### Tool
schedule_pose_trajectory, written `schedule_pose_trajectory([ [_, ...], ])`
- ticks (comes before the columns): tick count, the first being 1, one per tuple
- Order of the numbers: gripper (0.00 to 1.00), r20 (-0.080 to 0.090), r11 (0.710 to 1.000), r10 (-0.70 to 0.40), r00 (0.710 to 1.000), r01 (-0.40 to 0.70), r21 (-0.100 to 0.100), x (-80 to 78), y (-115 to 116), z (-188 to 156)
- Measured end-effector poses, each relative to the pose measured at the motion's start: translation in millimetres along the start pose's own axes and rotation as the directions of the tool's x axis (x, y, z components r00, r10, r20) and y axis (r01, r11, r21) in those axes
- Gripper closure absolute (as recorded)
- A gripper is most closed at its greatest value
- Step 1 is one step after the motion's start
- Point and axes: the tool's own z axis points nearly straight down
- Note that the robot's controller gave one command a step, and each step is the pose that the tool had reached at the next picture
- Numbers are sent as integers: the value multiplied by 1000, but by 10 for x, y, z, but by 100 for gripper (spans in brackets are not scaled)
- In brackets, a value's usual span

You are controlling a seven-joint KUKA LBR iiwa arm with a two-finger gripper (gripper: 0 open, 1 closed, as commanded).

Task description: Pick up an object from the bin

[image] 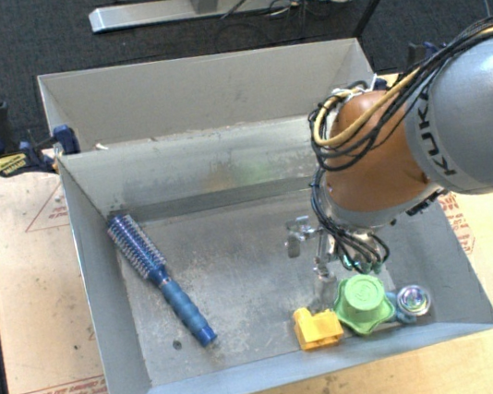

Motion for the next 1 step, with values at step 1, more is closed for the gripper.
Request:
schedule_pose_trajectory([
  [1,0,7,1000,12,1000,-12,2,488,-560,496],
])
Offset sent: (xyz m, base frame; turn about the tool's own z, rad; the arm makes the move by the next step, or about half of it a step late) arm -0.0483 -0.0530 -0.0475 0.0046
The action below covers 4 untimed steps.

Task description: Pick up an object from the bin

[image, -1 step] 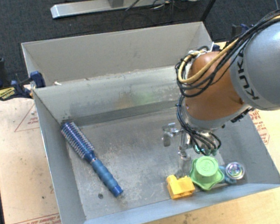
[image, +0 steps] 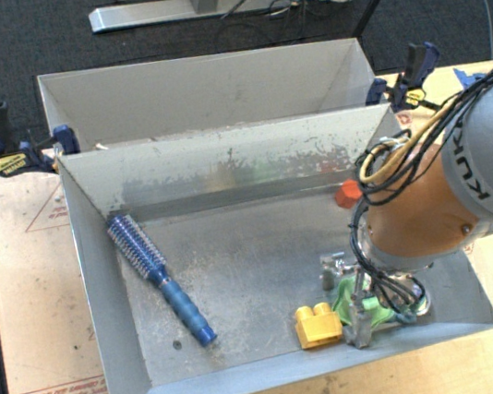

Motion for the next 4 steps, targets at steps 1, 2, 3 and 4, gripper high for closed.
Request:
schedule_pose_trajectory([
  [1,100,0,1000,-6,1000,6,-1,-12,32,-15],
  [2,0,2,1000,-6,1000,6,-1,-20,32,-17],
  [3,0,5,998,-57,998,57,1,14,-367,-436],
  [4,0,15,993,-120,993,120,0,-68,-404,116],
])
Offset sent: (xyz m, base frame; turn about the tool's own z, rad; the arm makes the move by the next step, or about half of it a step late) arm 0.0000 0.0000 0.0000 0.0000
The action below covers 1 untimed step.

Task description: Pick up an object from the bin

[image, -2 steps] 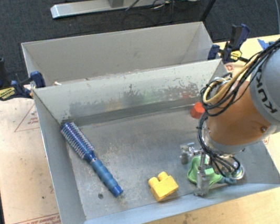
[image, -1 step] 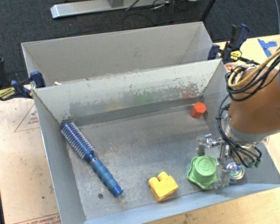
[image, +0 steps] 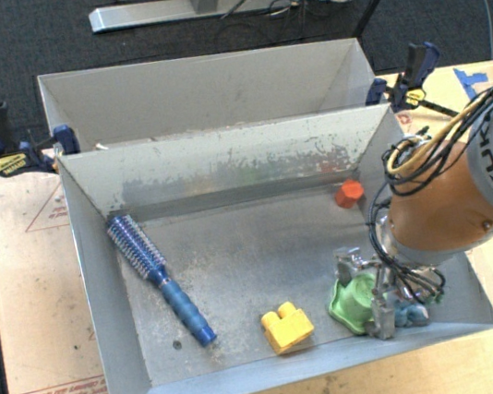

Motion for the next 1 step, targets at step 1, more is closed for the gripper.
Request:
schedule_pose_trajectory([
  [1,100,4,1000,-1,1000,1,2,-17,-5,-51],
])
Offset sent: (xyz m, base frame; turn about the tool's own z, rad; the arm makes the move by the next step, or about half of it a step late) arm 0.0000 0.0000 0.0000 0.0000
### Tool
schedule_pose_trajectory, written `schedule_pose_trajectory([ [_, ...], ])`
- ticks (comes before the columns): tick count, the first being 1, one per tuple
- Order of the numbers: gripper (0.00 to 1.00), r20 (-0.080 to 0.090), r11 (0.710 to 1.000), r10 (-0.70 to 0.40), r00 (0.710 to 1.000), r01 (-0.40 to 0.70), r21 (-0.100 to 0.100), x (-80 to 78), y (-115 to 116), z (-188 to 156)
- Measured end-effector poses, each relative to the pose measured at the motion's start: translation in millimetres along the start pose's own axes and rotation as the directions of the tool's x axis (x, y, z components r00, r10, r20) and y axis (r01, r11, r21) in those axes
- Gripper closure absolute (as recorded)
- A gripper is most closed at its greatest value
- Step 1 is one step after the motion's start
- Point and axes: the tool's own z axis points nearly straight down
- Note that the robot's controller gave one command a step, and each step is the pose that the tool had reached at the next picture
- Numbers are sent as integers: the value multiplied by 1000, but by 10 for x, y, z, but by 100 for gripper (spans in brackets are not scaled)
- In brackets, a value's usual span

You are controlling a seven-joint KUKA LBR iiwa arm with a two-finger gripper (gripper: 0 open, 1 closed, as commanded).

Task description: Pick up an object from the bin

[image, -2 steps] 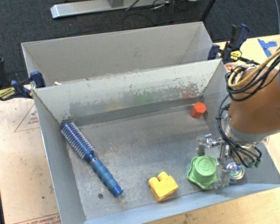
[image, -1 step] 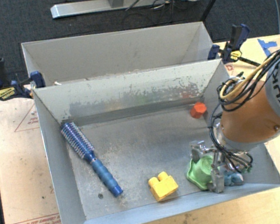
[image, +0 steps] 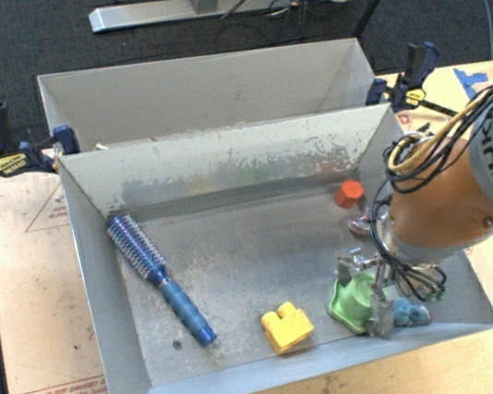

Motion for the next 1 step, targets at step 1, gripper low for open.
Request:
schedule_pose_trajectory([
  [1,100,-8,1000,3,1000,-3,1,-142,-300,-1476],
])
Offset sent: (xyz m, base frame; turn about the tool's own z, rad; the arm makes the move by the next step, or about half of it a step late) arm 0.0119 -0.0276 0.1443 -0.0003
